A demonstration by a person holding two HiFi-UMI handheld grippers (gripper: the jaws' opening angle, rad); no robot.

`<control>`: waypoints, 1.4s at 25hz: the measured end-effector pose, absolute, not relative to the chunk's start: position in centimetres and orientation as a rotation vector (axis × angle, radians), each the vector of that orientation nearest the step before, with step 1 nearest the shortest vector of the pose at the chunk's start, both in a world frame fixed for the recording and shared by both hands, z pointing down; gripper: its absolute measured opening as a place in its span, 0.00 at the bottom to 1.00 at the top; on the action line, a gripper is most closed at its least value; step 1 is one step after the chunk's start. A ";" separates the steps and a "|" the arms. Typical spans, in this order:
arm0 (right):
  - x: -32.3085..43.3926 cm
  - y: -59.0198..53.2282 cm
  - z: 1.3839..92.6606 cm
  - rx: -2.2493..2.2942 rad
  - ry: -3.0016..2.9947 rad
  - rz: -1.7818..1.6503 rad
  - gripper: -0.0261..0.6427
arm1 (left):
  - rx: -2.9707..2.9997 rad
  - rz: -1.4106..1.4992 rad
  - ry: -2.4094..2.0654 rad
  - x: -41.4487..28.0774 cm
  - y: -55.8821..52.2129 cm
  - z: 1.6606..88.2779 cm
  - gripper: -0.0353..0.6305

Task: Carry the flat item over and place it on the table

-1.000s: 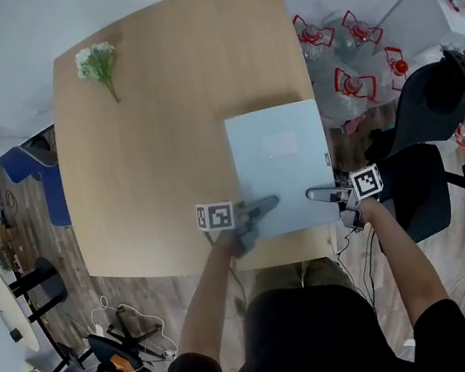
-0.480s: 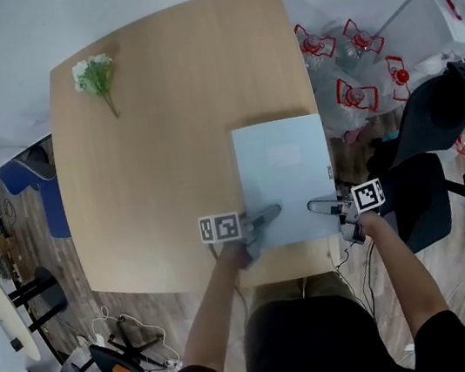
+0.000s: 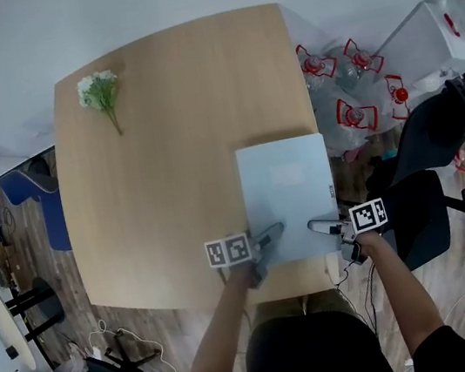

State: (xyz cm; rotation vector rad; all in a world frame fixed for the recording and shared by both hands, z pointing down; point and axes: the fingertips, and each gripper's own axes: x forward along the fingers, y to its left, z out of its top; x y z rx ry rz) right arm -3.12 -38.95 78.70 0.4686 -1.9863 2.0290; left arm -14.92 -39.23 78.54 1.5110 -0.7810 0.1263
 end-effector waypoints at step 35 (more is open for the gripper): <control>0.3 -37.9 79.6 0.811 -1.962 1.667 0.68 | 1.562 0.214 -1.046 -15.4 -39.0 79.0 0.73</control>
